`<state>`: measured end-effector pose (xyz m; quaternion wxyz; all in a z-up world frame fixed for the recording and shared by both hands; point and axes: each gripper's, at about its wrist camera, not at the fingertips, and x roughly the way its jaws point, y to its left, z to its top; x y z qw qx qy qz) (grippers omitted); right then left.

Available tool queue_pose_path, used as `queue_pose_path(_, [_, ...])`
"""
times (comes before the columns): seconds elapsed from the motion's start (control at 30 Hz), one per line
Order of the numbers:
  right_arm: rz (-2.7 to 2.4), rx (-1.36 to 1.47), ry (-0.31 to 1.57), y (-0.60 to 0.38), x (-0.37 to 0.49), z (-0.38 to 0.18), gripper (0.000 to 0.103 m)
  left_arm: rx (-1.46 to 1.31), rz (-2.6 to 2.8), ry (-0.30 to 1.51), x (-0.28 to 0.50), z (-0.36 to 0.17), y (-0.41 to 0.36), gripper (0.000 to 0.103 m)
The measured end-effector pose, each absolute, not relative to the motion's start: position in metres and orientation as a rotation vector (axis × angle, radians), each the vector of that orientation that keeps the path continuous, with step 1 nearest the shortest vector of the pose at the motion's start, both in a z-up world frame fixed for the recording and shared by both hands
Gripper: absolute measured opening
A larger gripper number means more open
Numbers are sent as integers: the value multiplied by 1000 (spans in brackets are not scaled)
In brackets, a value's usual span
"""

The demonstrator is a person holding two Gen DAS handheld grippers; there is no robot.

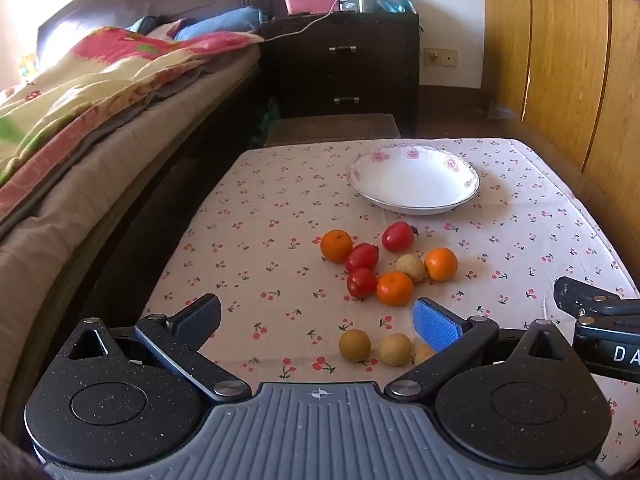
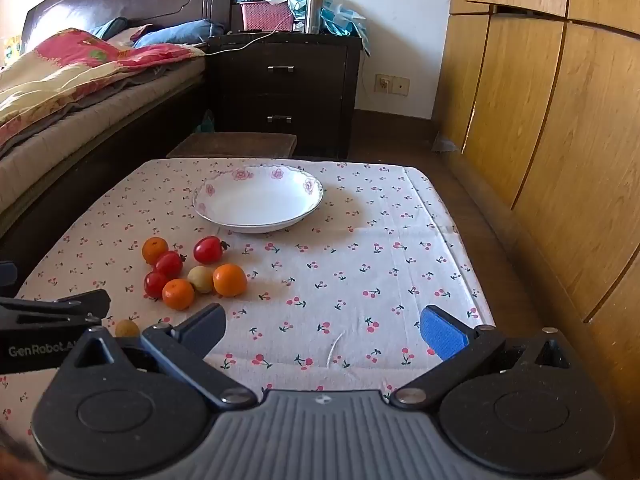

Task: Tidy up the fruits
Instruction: 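Move both tools toward the fruit pile beside the white bowl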

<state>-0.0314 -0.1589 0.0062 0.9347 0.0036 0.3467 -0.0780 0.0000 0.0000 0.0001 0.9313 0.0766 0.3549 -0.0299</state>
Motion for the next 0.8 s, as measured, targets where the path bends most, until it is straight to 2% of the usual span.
queue_pose_path(0.8, [-120, -22, 750, -147, -22, -2, 103, 136, -66, 788, 3, -11, 11, 103])
